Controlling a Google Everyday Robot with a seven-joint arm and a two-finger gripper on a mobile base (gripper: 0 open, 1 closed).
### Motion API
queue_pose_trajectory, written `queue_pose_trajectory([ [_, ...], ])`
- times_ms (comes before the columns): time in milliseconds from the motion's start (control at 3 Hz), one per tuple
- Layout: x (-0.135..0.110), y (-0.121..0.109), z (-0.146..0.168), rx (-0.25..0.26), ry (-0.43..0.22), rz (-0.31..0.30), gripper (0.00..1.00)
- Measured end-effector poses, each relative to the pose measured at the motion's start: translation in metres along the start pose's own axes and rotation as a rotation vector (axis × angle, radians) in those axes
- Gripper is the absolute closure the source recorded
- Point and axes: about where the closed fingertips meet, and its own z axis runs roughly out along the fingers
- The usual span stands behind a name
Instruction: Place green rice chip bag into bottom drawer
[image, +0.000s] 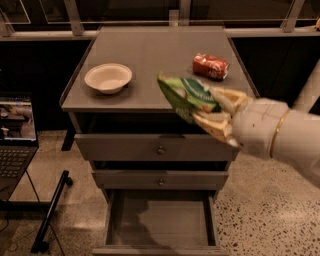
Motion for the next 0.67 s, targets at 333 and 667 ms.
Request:
queue_pose_trajectory([
  [333,0.0823,0.0253,-0.0096,0.034,0.133,0.100,1.00],
  [667,0.0823,0.0253,-0.0096,0.034,0.133,0.100,1.00],
])
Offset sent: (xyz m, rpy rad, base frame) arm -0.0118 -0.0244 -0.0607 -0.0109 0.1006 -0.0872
